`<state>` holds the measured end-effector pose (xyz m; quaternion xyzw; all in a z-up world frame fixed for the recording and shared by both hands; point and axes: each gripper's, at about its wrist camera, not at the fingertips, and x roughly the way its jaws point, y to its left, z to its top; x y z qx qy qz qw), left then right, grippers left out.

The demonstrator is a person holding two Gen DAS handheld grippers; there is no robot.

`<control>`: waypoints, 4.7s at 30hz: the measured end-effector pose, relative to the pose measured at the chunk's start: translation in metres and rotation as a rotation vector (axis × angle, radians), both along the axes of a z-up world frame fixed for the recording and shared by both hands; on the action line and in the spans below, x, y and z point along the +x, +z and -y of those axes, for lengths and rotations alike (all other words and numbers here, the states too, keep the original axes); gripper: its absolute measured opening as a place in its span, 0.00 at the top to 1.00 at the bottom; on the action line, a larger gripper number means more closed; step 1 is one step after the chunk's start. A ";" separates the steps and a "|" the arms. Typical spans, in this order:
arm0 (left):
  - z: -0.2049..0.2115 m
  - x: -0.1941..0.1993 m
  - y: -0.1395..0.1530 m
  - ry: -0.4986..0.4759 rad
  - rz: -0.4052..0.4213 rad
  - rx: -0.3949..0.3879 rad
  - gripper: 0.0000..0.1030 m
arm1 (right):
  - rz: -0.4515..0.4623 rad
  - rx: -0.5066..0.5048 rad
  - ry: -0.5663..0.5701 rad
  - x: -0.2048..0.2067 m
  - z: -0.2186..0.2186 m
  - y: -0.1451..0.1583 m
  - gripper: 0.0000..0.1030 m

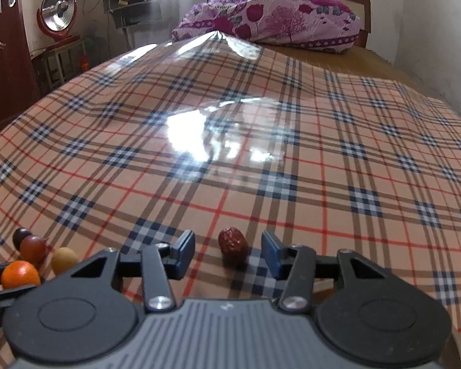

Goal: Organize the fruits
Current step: 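Grasp the large tangerine with the left tool while the right tool grasps the red date, then carry the tangerine and red date over the steel plate with both tools, then open the left tool to drop the tangerine while the right tool releases the date into the plate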

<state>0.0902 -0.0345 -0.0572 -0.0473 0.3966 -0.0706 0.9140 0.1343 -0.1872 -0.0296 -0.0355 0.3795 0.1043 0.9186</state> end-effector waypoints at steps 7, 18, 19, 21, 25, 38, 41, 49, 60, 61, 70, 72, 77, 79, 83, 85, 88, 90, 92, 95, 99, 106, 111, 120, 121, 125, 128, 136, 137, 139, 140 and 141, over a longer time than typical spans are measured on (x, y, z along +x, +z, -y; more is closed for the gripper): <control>-0.003 0.000 0.003 0.017 0.003 -0.003 0.54 | -0.021 0.014 0.014 -0.005 -0.005 -0.003 0.79; -0.001 -0.010 0.018 0.036 0.034 0.010 0.54 | 0.029 0.065 0.084 -0.048 -0.024 0.022 0.79; -0.001 -0.011 0.020 0.036 0.037 0.012 0.54 | 0.031 0.071 0.083 -0.052 -0.025 0.025 0.79; -0.001 -0.015 0.025 0.037 0.043 0.010 0.54 | 0.036 0.078 0.088 -0.060 -0.027 0.029 0.79; 0.000 -0.022 0.035 0.036 0.055 0.011 0.54 | 0.039 0.085 0.085 -0.074 -0.028 0.036 0.79; 0.012 -0.058 0.065 0.023 0.101 0.019 0.54 | 0.081 0.106 0.069 -0.116 -0.022 0.063 0.79; 0.018 -0.065 0.072 0.017 0.112 0.024 0.54 | 0.090 0.108 0.067 -0.124 -0.019 0.070 0.79; 0.032 -0.085 0.088 -0.012 0.139 0.034 0.54 | 0.119 0.109 0.047 -0.146 -0.011 0.081 0.79; 0.051 -0.100 0.100 -0.043 0.155 0.033 0.54 | 0.152 0.113 0.007 -0.164 0.008 0.091 0.79; 0.052 -0.100 0.100 -0.045 0.155 0.032 0.54 | 0.154 0.112 0.004 -0.165 0.009 0.091 0.79; 0.060 -0.103 0.102 -0.073 0.158 0.034 0.54 | 0.157 0.114 -0.038 -0.176 0.026 0.090 0.79; 0.062 -0.103 0.102 -0.080 0.157 0.036 0.54 | 0.157 0.116 -0.047 -0.178 0.029 0.089 0.79; 0.068 -0.104 0.101 -0.097 0.156 0.039 0.54 | 0.159 0.112 -0.065 -0.181 0.038 0.088 0.79; 0.070 -0.104 0.100 -0.104 0.151 0.037 0.54 | 0.158 0.110 -0.073 -0.181 0.041 0.087 0.79; 0.076 -0.103 0.098 -0.121 0.145 0.036 0.54 | 0.157 0.113 -0.093 -0.183 0.049 0.086 0.79; 0.079 -0.101 0.097 -0.130 0.142 0.034 0.54 | 0.158 0.114 -0.104 -0.183 0.053 0.085 0.79; 0.083 -0.101 0.096 -0.143 0.139 0.031 0.54 | 0.156 0.114 -0.122 -0.184 0.060 0.084 0.79; 0.086 -0.100 0.095 -0.151 0.136 0.028 0.54 | 0.153 0.114 -0.136 -0.185 0.064 0.082 0.79; 0.090 -0.100 0.094 -0.161 0.133 0.027 0.54 | 0.151 0.114 -0.147 -0.186 0.068 0.081 0.79; 0.094 -0.099 0.093 -0.173 0.130 0.025 0.54 | 0.144 0.113 -0.165 -0.187 0.074 0.079 0.79; 0.099 -0.097 0.091 -0.190 0.124 0.024 0.54 | 0.139 0.117 -0.195 -0.189 0.083 0.076 0.79; 0.110 -0.096 0.089 -0.218 0.114 0.027 0.54 | 0.127 0.117 -0.245 -0.189 0.100 0.070 0.79; 0.114 -0.096 0.087 -0.234 0.106 0.031 0.54 | 0.113 0.116 -0.267 -0.189 0.106 0.064 0.79; 0.120 -0.086 0.082 -0.251 0.085 0.037 0.54 | 0.084 0.117 -0.311 -0.187 0.115 0.056 0.79; 0.121 -0.085 0.081 -0.252 0.083 0.038 0.54 | 0.079 0.116 -0.314 -0.186 0.116 0.054 0.79; 0.125 -0.080 0.076 -0.262 0.071 0.045 0.54 | 0.057 0.115 -0.317 -0.185 0.116 0.049 0.79; 0.128 -0.076 0.072 -0.270 0.063 0.050 0.54 | 0.043 0.111 -0.313 -0.183 0.116 0.045 0.79; 0.136 -0.066 0.063 -0.281 0.046 0.059 0.54 | 0.011 0.109 -0.317 -0.178 0.117 0.038 0.79; 0.137 -0.065 0.062 -0.282 0.044 0.060 0.54 | 0.008 0.108 -0.317 -0.178 0.116 0.038 0.79; 0.137 -0.064 0.060 -0.285 0.040 0.060 0.54 | 0.002 0.104 -0.314 -0.177 0.115 0.036 0.79; 0.137 -0.064 0.060 -0.286 0.038 0.062 0.54 | -0.002 0.104 -0.312 -0.177 0.115 0.035 0.79; 0.138 -0.063 0.059 -0.288 0.036 0.063 0.54 | -0.004 0.103 -0.311 -0.176 0.115 0.035 0.79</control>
